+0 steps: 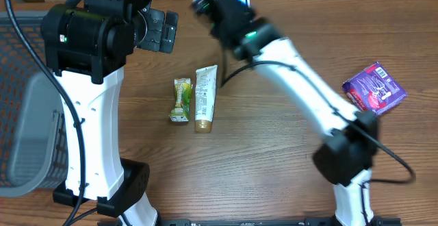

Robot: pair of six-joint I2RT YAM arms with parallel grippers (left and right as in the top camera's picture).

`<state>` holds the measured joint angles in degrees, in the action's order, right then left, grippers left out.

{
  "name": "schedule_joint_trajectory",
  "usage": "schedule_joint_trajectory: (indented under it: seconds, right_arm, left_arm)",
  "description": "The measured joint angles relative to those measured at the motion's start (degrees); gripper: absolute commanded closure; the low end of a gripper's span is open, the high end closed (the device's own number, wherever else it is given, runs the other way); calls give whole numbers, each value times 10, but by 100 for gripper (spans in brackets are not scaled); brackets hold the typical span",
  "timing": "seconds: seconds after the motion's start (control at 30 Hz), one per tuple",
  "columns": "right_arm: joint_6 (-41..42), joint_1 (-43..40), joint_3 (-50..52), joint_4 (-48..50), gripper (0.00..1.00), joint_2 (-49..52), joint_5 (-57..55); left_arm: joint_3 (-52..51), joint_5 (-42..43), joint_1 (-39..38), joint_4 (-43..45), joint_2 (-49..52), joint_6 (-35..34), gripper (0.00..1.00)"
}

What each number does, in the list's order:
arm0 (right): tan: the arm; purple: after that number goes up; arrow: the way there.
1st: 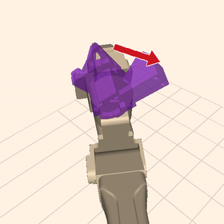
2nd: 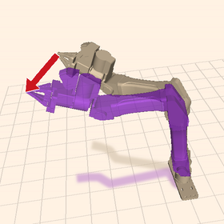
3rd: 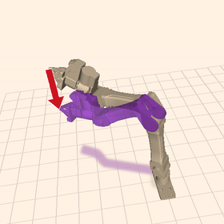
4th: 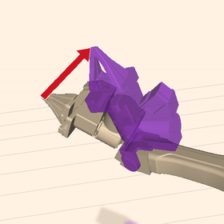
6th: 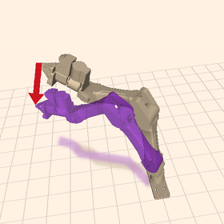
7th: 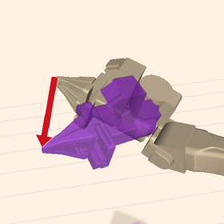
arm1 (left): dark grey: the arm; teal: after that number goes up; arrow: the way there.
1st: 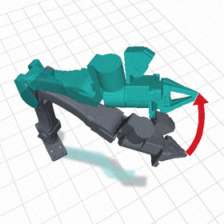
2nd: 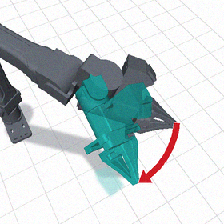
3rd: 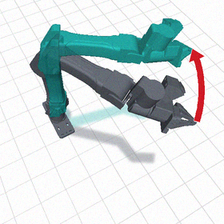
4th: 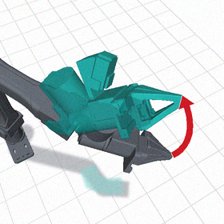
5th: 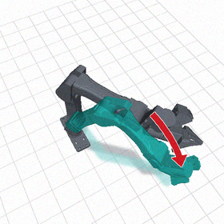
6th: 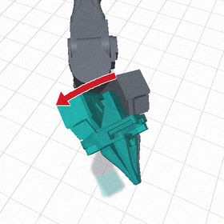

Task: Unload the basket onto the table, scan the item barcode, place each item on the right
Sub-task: 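Carry the wipes pack right and drop it by the purple package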

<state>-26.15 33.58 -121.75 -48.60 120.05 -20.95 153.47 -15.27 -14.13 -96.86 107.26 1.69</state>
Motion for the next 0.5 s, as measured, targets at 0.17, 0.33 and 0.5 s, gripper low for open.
schedule_joint_trajectory:
  seconds: [0.17, 0.33, 0.5]
  right_arm:
    - [143, -94, -3, -135, 96, -28, 128]
    - [209, -196, -2, -272, 96, -28, 293]
    - [263, -316, 23, -285, 96, -28, 371]
  left_arm:
    - [0, 0, 0, 0, 0, 0, 1]
    - [0, 0, 0, 0, 0, 0, 0]
    - [0, 0, 0, 0, 0, 0, 1]
